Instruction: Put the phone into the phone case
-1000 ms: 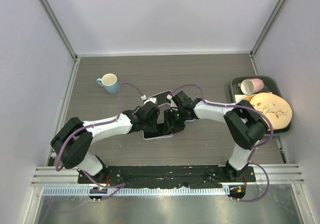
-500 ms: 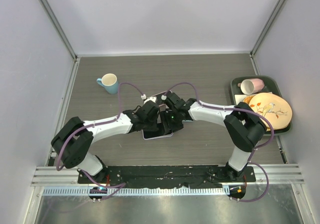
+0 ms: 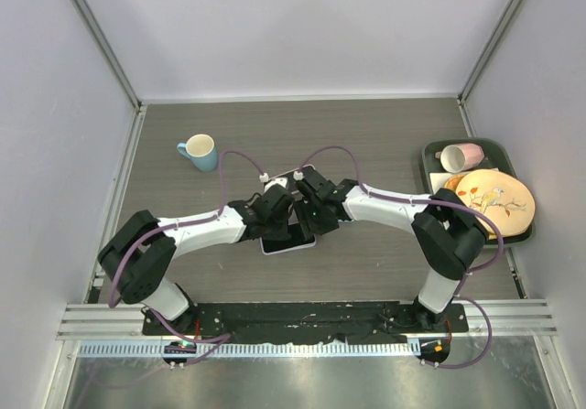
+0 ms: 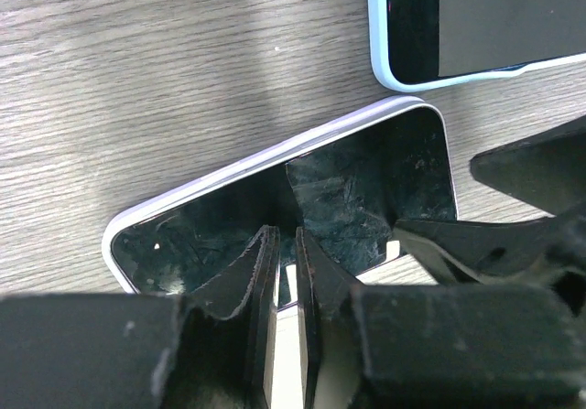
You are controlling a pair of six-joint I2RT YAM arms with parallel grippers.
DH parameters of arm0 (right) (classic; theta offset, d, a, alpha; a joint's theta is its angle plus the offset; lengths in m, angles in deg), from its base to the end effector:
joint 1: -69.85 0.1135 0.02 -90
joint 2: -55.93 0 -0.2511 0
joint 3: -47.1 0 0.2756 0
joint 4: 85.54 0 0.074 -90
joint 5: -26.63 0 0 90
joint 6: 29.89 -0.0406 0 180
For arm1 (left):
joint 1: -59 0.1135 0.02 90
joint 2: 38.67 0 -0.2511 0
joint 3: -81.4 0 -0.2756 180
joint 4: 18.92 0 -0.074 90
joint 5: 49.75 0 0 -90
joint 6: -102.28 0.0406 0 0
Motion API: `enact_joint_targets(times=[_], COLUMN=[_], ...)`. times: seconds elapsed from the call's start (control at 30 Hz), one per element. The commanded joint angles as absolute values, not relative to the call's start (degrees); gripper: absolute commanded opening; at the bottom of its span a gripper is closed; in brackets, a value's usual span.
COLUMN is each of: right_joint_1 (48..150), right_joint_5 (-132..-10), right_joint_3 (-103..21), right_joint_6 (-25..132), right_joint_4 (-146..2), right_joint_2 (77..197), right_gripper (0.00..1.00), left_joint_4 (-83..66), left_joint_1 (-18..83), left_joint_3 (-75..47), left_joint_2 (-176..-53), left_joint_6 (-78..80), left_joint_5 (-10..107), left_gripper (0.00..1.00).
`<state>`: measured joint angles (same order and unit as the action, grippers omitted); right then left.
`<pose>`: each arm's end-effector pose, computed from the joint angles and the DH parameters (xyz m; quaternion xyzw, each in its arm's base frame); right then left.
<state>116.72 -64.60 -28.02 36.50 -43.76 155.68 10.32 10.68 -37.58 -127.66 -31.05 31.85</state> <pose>0.2447 0.2625 0.1411 -0.1995 0.9583 0.1265 0.1609 0.2178 -0.2357 0.1393 0.0210 0.9568 -0.1529 0.2466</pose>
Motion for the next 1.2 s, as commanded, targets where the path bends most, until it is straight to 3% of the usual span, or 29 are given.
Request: enact_joint_targets(times=[0.0,0.37,0.53,0.7,0.83,1.1,1.17], right_joint_1=[116.5,115.8,111.8,105.2,103.9,103.8,103.9], right_joint_5=[-59.6,-58.3,-69.6,-85.0,-88.8,-89.1,-85.9], right_joint_3=[-29.2,-25.2,-21.0,-15.4,-14.1,-14.3,-14.7], right_joint_6=[38.7,37.6,37.3,36.3,35.9,33.8,34.1], right_joint_4=[-41.2,-44.7,-48.3,-56.0,-59.1,-63.6,-62.6], right_joint_2=[150.6,138.8,136.7,137.9,140.8,148.6,150.0], right_gripper=[0.54,0.54,0.53,0.51,0.50,0.46,0.40], left_joint_4=[13.5,14.0,14.6,14.3,12.6,12.6,12.6], left_joint_1=[10.5,10.5,10.5,10.6,10.6,10.5,10.5], left_joint_3=[-37.4,-37.2,-37.4,-38.3,-39.9,-40.3,-40.2], left_joint_2=[-128.8,-127.8,-126.0,-125.0,-123.9,-123.4,-123.4], left_joint_6=[-31.4,-31.1,-31.0,-31.1,-31.8,-32.1,-32.1], left_joint_5=[29.9,30.1,29.5,29.8,31.0,30.9,30.9], left_gripper=[0.17,0.16,0.16,0.16,0.16,0.15,0.15])
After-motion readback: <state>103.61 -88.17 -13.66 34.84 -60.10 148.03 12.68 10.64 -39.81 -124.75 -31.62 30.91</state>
